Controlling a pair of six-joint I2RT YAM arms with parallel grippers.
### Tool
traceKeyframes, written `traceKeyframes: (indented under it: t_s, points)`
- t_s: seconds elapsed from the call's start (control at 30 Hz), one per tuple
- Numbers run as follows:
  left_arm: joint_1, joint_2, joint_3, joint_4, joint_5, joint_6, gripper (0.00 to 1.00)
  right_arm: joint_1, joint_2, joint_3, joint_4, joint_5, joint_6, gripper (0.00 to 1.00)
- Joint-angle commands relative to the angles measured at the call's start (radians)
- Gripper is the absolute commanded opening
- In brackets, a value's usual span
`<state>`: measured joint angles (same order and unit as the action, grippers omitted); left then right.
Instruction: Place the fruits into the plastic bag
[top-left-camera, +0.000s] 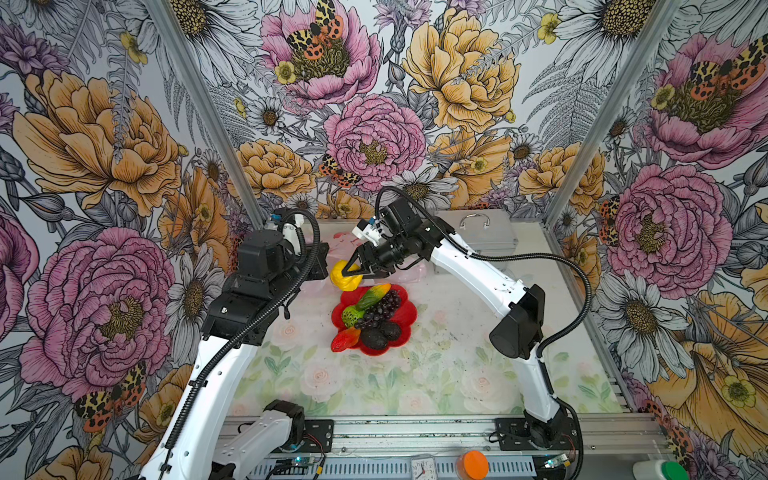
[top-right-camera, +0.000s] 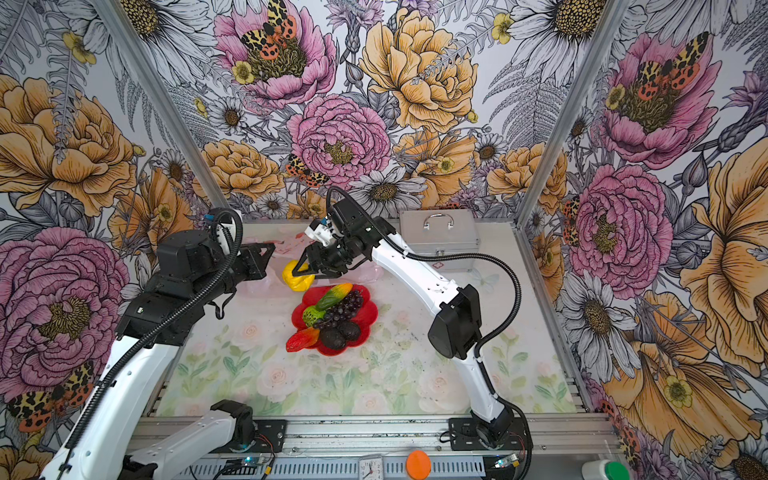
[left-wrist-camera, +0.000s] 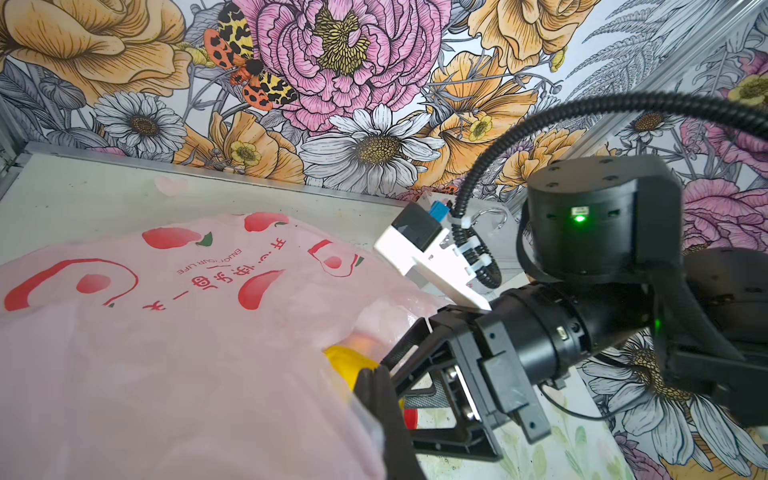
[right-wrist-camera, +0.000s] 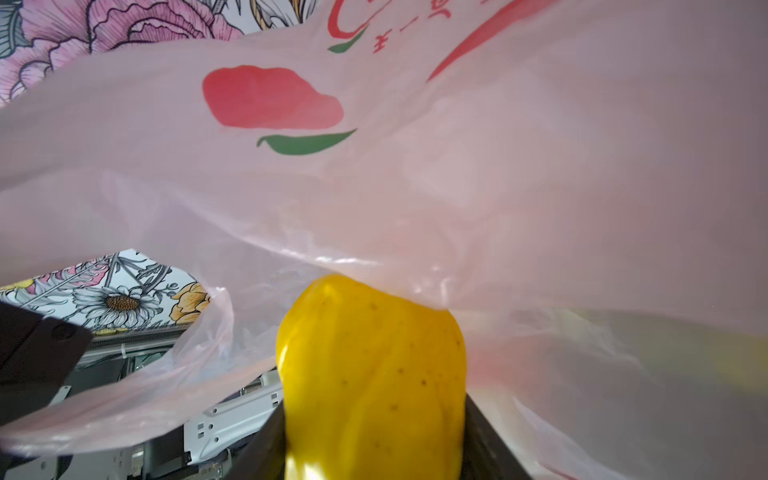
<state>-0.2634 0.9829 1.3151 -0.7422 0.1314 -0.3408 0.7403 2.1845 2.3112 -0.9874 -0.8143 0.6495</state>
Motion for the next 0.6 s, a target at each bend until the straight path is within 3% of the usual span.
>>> traceKeyframes:
  t_s: [0.0, 0.23, 0.57]
  points:
    - [0.008, 0.001, 0.02, 0.033, 0.052, 0.012, 0.0, 0.006, 0.021, 0.059, 0.006, 0.038, 0.031, 0.34]
    - [0.0, -0.018, -0.008, 0.038, 0.113, 0.025, 0.0, -0.014, 0.12, 0.187, 0.007, 0.098, 0.144, 0.34]
    - [0.026, -0.054, -0.091, 0.082, 0.186, -0.038, 0.0, -0.035, 0.256, 0.328, 0.01, 0.293, 0.26, 0.35]
